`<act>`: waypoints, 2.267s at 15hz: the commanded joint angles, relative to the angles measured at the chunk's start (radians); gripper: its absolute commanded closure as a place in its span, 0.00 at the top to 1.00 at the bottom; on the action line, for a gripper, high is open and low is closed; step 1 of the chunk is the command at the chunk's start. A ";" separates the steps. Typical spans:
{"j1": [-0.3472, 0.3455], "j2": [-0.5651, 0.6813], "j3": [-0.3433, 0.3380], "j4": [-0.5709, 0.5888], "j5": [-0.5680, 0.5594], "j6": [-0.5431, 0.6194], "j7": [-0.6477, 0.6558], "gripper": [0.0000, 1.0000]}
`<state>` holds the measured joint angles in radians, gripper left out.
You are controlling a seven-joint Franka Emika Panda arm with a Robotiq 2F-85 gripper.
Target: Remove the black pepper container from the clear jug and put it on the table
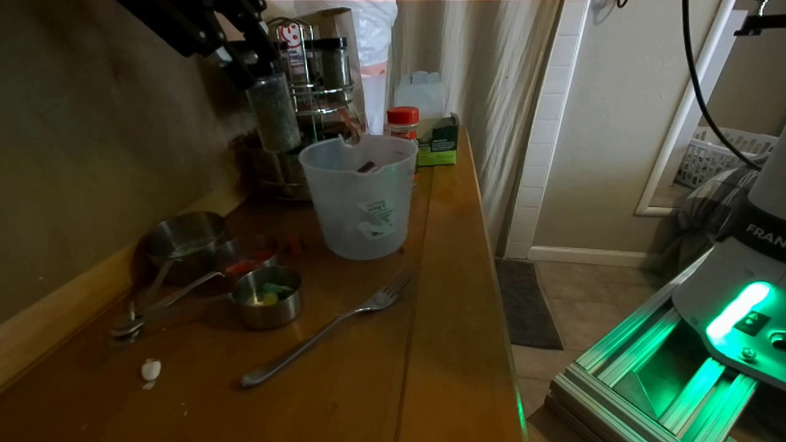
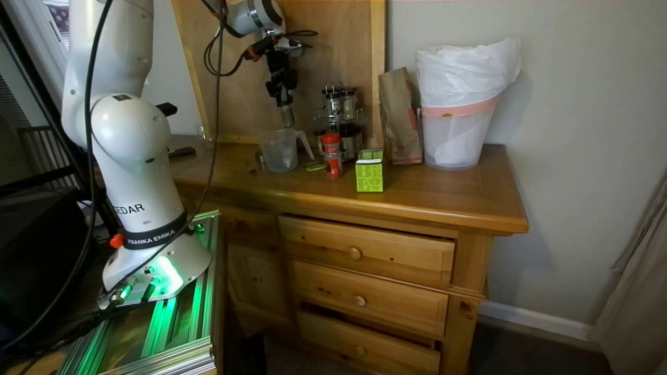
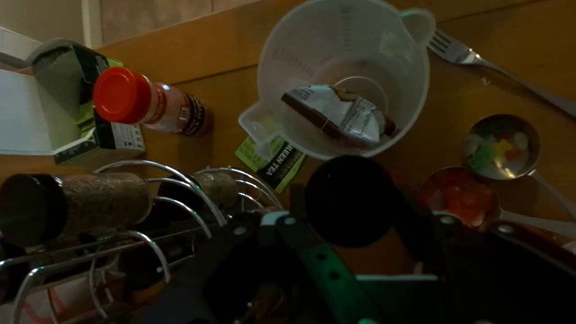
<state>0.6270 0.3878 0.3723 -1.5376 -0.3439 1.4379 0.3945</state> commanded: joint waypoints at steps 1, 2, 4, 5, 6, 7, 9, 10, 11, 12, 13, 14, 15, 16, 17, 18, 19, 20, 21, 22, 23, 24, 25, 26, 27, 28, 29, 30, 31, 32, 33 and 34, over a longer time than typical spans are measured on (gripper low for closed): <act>0.055 0.044 -0.030 0.116 -0.047 -0.116 -0.052 0.26; 0.047 0.035 -0.031 0.103 -0.050 -0.099 -0.100 0.26; 0.018 0.014 -0.034 0.053 -0.046 -0.013 -0.189 0.26; 0.007 0.007 -0.031 0.038 -0.040 0.027 -0.236 0.26; -0.001 0.002 -0.029 0.026 -0.033 0.061 -0.282 0.26; -0.012 -0.002 -0.027 0.014 -0.018 0.091 -0.325 0.26; -0.044 -0.024 -0.023 -0.032 0.014 0.129 -0.413 0.26; -0.061 -0.040 -0.021 -0.062 0.022 0.143 -0.458 0.26; -0.081 -0.058 -0.019 -0.102 0.036 0.171 -0.497 0.26; -0.101 -0.072 -0.015 -0.136 0.053 0.203 -0.536 0.26; -0.120 -0.080 -0.009 -0.166 0.073 0.239 -0.574 0.26; -0.136 -0.090 -0.001 -0.199 0.091 0.276 -0.602 0.26; -0.158 -0.111 0.006 -0.231 0.126 0.313 -0.615 0.26; -0.122 -0.049 -0.006 -0.140 0.068 0.239 -0.562 0.51; -0.137 -0.055 -0.004 -0.164 0.086 0.269 -0.579 0.51; -0.145 -0.058 -0.003 -0.176 0.093 0.283 -0.588 0.51; -0.143 -0.065 -0.004 -0.183 0.095 0.279 -0.559 0.26; -0.139 -0.064 -0.007 -0.185 0.096 0.266 -0.528 0.26; -0.136 -0.058 -0.008 -0.186 0.096 0.253 -0.509 0.26; -0.130 -0.044 -0.009 -0.180 0.096 0.218 -0.486 0.26; -0.120 -0.031 -0.014 -0.175 0.078 0.185 -0.452 0.26; -0.115 -0.024 -0.016 -0.175 0.069 0.154 -0.428 0.26; -0.111 -0.020 -0.017 -0.175 0.067 0.124 -0.404 0.26; -0.108 -0.014 -0.018 -0.175 0.067 0.099 -0.381 0.26; -0.110 -0.005 -0.018 -0.176 0.075 0.083 -0.373 0.26; -0.114 -0.001 -0.015 -0.186 0.082 0.096 -0.373 0.26; -0.114 0.008 -0.015 -0.195 0.072 0.133 -0.371 0.26; -0.112 0.014 -0.017 -0.200 0.052 0.167 -0.371 0.26; -0.110 0.023 -0.018 -0.201 0.040 0.197 -0.370 0.26; -0.109 0.035 -0.022 -0.199 0.031 0.225 -0.362 0.26; -0.107 0.048 -0.027 -0.195 0.023 0.232 -0.352 0.26; -0.104 0.056 -0.031 -0.196 0.016 0.247 -0.344 0.26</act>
<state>0.5086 0.4196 0.3599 -1.7309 -0.2879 1.6396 0.0188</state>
